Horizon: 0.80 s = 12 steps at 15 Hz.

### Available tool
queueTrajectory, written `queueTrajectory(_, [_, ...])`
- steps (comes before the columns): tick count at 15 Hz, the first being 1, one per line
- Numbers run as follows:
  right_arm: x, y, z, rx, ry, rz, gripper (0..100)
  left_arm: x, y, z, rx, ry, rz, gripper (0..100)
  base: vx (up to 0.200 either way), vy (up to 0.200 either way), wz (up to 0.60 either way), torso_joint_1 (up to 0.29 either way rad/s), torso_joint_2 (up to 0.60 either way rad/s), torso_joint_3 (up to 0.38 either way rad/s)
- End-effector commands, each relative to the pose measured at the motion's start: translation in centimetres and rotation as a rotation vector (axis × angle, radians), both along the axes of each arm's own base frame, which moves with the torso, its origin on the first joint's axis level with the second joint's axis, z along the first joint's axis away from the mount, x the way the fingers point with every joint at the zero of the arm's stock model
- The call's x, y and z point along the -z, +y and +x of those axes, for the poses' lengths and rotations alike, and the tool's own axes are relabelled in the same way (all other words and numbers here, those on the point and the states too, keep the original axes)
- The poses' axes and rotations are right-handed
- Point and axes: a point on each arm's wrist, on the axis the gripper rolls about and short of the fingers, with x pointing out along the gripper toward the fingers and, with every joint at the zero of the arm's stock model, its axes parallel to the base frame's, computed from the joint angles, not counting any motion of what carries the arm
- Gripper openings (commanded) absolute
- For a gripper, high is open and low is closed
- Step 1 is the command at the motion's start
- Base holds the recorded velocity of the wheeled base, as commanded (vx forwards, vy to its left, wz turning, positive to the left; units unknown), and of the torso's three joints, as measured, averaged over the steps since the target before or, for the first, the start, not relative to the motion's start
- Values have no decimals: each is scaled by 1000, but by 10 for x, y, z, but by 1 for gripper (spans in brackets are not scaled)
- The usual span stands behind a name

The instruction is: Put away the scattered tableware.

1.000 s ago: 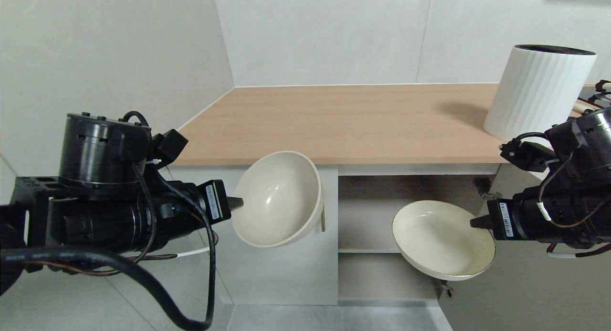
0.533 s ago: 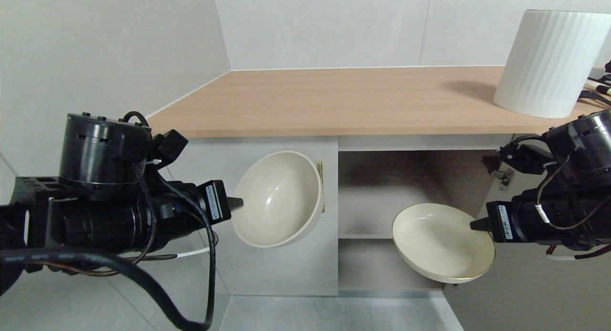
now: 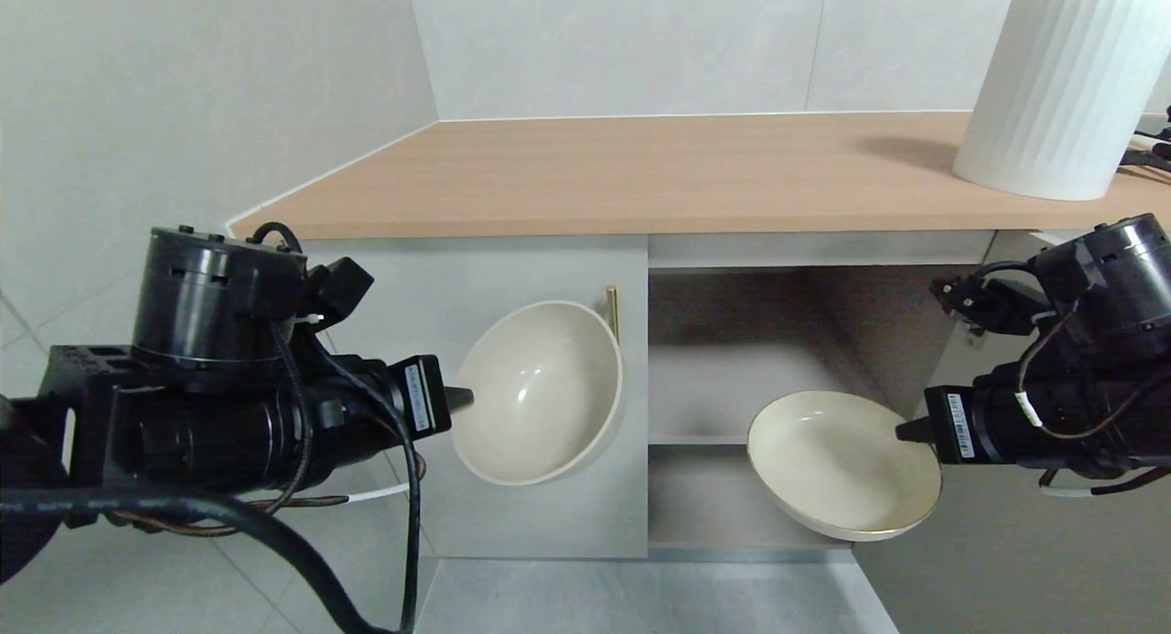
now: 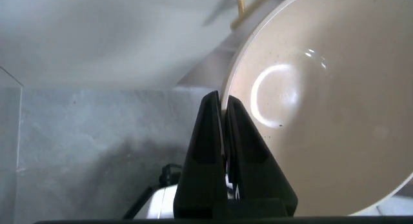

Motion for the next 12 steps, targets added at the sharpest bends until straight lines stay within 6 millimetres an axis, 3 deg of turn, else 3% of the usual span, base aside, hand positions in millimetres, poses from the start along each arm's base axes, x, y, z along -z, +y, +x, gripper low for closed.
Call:
queueTrajectory(1, [7,3,7,-1,15,-6,0,10,-6,2,20,29,29,0,0,0,0,0,0,0])
queueTrajectory(2, [15,6,13,-1,27,-11,0,20,-9,4,42,52,70,0,0,0,0,0,0,0])
queueTrajectory(5, [39,16,37,6,48,-13,0,27,-13,5,56,74,90,0,0,0,0,0,0,0])
queueTrajectory(9, [96,33,82,113,80,-4,0,31,-15,6,60,93,101,0,0,0,0,0,0,0])
queueTrajectory(12, [131,31,108,158,67,-3,0,33,-16,7,61,97,103,0,0,0,0,0,0,0])
